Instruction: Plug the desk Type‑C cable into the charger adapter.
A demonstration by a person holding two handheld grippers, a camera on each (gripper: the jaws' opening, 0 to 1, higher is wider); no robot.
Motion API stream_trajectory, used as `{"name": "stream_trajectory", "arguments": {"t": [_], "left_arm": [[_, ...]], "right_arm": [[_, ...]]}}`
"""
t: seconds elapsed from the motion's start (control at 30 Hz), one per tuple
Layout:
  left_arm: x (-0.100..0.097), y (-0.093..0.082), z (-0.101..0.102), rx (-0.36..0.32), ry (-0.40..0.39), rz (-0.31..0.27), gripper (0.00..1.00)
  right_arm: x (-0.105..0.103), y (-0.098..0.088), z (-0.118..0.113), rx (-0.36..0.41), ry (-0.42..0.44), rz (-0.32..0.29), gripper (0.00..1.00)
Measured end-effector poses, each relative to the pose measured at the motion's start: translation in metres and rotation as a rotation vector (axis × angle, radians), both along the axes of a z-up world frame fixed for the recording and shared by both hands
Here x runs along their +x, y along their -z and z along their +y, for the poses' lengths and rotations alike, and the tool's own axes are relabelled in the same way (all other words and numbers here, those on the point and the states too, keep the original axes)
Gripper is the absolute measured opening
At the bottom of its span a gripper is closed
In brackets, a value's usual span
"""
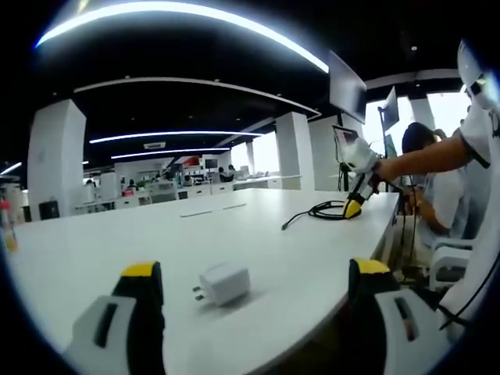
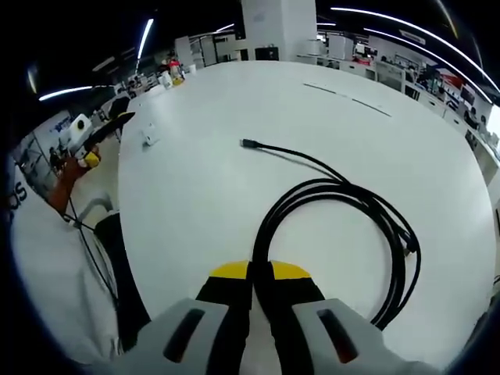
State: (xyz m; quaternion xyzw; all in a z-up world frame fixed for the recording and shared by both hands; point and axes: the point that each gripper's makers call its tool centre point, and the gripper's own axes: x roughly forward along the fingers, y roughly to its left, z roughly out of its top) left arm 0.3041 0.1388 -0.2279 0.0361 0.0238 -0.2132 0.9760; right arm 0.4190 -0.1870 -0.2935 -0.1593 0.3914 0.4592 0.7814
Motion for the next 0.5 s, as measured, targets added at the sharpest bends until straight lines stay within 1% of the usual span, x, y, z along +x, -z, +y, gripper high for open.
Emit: {"name": "stream_trajectory", "arguments": {"t": [0.13,0.23,0.33,0.43,0.5], "left_arm": [[0.0,-0.001,-0.001,0.001,0.002,-0.004,0.99],[0.001,0.0,-0.002,0.001,0.0,0.005,0.99],[0.001,-0.001,-0.003,-0.01,0.003,0.001,0.99],[0.002,-0.001,-0.004,-0.005,0.005,0.0,0.99],[0.002,-0.001,-0.003,-0.003,0.005,0.0,0.99]], "right_arm": [[-0.004,0.0,0.0,0.005,-0.001,0.003,0.06],[-0.006,0.0,0.0,0.017,0.002,0.01,0.06],[-0.016,0.0,0.002,0.025,-0.001,0.016,0.06],[-0.017,0.0,0.004,0.032,0.0,0.022,0.06],[-0.021,0.0,0.004,0.036,0.002,0.023,0.06]]}}
